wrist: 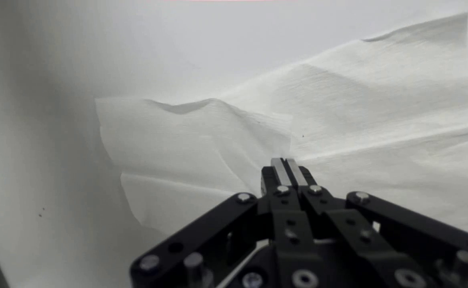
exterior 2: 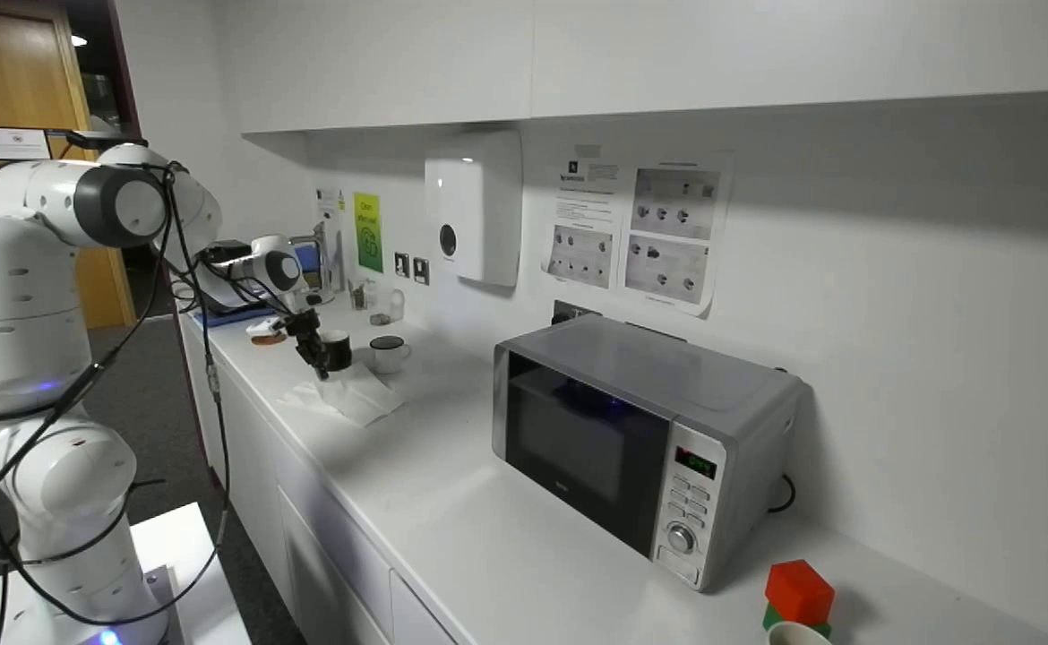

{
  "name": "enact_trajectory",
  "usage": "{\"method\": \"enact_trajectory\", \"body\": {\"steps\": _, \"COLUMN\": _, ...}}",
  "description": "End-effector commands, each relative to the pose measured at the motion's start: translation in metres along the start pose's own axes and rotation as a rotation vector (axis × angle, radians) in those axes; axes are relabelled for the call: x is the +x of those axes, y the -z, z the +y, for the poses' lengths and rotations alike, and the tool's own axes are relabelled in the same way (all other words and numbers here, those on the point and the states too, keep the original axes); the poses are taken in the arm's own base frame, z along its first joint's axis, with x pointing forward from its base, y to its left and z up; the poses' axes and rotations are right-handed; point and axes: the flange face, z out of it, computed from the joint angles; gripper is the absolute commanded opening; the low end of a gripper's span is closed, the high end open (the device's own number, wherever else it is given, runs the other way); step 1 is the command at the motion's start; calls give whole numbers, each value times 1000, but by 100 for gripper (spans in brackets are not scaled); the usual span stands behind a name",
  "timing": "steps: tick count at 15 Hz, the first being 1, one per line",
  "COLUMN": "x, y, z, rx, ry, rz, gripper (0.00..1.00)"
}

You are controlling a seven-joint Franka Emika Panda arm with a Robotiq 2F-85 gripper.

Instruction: Take the two cups off the paper towels, the stack the paper towels on the counter

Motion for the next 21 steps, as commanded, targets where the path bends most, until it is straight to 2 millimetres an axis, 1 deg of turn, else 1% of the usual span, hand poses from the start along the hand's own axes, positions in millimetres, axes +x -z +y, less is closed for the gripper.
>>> {"method": "enact_trajectory", "body": {"steps": 1, "x": -18, "y": 17, "z": -18, "rx": -31, "ry": 44, "rz": 14, "gripper": 0}}
{"method": "enact_trajectory", "body": {"steps": 4, "x": -24, "y": 18, "z": -28, "rx": -44, "ry": 71, "rz": -1, "gripper": 0}}
{"method": "enact_trajectory", "body": {"steps": 8, "x": -20, "y": 18, "z": -15, "rx": -48, "ry": 53, "rz": -17, "gripper": 0}}
{"method": "enact_trajectory", "body": {"steps": 11, "x": -17, "y": 23, "z": -6, "rx": -51, "ry": 37, "rz": -10, "gripper": 0}}
{"method": "enact_trajectory", "body": {"steps": 15, "x": -17, "y": 37, "z": -1, "rx": -55, "ry": 27, "rz": 10, "gripper": 0}}
{"method": "enact_trajectory", "body": {"steps": 21, "x": -24, "y": 67, "z": -1, "rx": -80, "ry": 28, "rz": 44, "gripper": 0}}
